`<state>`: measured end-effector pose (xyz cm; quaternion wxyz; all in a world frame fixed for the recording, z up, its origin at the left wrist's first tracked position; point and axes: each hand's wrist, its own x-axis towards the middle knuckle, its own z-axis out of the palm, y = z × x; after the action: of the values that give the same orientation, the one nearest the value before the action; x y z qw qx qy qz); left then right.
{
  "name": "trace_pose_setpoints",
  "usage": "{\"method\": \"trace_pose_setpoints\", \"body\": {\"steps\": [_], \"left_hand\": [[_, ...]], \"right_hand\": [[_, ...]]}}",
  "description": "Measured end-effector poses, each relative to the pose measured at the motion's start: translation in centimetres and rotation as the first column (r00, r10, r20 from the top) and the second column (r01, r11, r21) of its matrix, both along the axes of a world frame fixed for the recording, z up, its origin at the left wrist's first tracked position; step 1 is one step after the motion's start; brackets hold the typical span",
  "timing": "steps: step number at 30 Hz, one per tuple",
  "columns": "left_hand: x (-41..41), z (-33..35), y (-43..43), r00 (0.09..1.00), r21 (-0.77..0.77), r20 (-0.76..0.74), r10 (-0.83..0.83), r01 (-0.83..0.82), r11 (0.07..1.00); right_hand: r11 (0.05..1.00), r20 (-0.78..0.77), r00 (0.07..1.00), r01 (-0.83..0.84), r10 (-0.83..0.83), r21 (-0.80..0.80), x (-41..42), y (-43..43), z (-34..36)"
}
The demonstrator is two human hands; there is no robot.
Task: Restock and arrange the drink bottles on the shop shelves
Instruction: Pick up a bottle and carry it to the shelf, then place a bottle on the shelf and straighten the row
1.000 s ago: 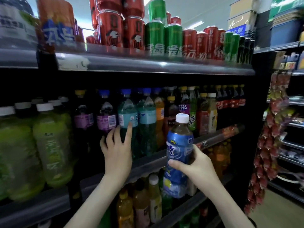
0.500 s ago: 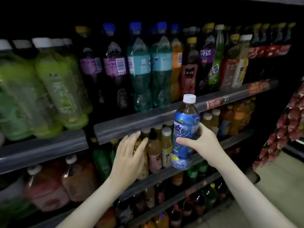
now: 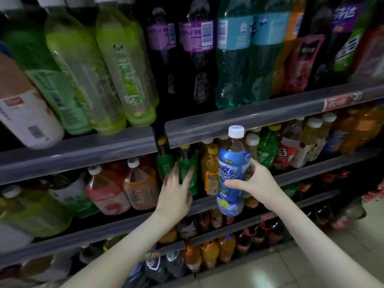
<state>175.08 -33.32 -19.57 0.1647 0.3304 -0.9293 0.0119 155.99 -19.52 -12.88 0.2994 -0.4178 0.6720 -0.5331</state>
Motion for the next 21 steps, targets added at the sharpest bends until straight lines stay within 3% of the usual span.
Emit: {"method": "trace_pose_setpoints", "body": {"steps": [6, 11, 16, 18, 21], "left_hand": [[-2.3, 0.7, 1.8, 0.993, -0.003, -0.114, 0.014, -0.014, 1.0], [-7.7, 1.6, 7.3, 0.946, 0.116, -0.246, -0.211, 0.245, 0.962], [-15.6, 1.8, 13.0, 0.925, 0.265, -0.287, -0.25, 0.328, 0.907], [-18.6, 1.7, 15.1, 0.922, 0.374, -0.309, -0.233, 0.343, 0.862], [-22.1, 2.5, 18.1, 0.919, 0.603, -0.359, -0.165, 0.363, 0.71]], "right_hand": [[1.0, -0.008, 1.0, -0.025, 0.025, 0.018, -1.3, 1.4, -0.7], [0.999, -0.001, 0.999, -0.032, 0.032, 0.0, -5.9, 4.0, -1.2], [1.0, 0.021, 1.0, -0.009, 0.009, -0.026, -12.7, 8.5, -1.3], [1.0, 0.008, 1.0, -0.013, 0.013, -0.021, -15.5, 10.4, -1.3], [1.0, 0.014, 1.0, -0.019, 0.019, -0.014, -18.7, 12.9, -1.2]]}}
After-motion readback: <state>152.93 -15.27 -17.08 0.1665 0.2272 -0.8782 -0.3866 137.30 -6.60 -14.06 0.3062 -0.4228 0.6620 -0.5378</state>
